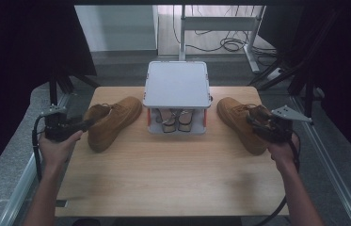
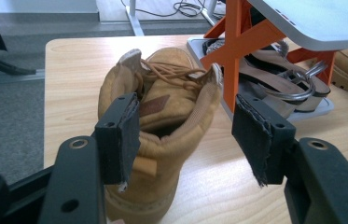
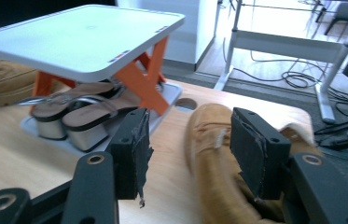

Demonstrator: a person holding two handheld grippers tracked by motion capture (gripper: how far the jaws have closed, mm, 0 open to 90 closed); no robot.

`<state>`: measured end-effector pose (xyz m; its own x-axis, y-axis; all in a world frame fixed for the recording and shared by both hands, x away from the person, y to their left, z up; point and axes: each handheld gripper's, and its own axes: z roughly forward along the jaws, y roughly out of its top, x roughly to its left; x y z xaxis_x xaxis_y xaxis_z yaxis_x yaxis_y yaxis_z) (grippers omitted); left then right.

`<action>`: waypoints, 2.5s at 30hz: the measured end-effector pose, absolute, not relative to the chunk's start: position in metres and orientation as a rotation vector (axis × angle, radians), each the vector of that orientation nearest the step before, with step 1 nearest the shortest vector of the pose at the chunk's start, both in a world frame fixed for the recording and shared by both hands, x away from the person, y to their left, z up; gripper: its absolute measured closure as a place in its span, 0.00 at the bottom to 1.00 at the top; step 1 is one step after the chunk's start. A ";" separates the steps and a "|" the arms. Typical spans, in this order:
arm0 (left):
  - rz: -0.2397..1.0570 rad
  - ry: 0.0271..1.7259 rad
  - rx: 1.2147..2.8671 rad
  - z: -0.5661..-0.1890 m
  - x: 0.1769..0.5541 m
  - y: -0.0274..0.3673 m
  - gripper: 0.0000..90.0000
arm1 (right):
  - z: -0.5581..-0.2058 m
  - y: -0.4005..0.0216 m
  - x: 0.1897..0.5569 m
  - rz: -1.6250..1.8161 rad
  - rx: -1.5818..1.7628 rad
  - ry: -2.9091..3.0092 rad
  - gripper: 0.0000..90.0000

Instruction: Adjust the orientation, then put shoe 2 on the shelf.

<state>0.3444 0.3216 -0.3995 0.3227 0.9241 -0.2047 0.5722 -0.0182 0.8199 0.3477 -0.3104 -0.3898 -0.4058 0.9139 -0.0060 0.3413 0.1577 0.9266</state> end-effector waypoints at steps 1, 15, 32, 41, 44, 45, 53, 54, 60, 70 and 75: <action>0.494 1.366 1.706 -0.399 0.349 0.323 0.47 | -0.388 -0.313 0.351 1.231 1.200 1.836 0.53; 0.545 1.449 1.786 -0.398 0.405 0.344 0.47 | -0.385 -0.344 0.397 1.099 1.329 1.828 0.52; 0.472 1.442 1.855 -0.416 0.421 0.334 0.47 | -0.394 -0.360 0.408 1.114 1.386 1.824 0.51; 0.465 1.461 1.844 -0.417 0.423 0.338 0.46 | -0.402 -0.362 0.419 1.064 1.409 1.856 0.50; 0.465 1.467 1.845 -0.417 0.422 0.341 0.46 | -0.405 -0.364 0.422 1.045 1.422 1.862 0.48; 0.467 1.469 1.842 -0.417 0.421 0.342 0.46 | -0.405 -0.364 0.422 1.042 1.428 1.861 0.48; 0.463 1.479 1.841 -0.417 0.420 0.346 0.46 | -0.408 -0.363 0.426 1.013 1.421 1.883 0.47; 0.462 1.480 1.844 -0.418 0.421 0.346 0.46 | -0.408 -0.362 0.427 1.001 1.421 1.892 0.47; 0.445 1.486 1.872 -0.423 0.429 0.341 0.46 | -0.411 -0.364 0.432 0.967 1.433 1.914 0.47; 0.433 1.511 1.928 -0.429 0.442 0.330 0.49 | -0.419 -0.363 0.441 0.924 1.452 1.970 0.52; 0.405 1.529 1.937 -0.432 0.445 0.330 0.57 | -0.422 -0.365 0.446 0.948 1.471 1.997 0.57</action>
<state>0.4448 0.3304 -0.4320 0.2793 0.9499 -0.1401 0.7563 -0.1278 0.6416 0.4465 -0.3647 -0.4215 -0.3056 0.9519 0.0205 0.6179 0.1819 0.7649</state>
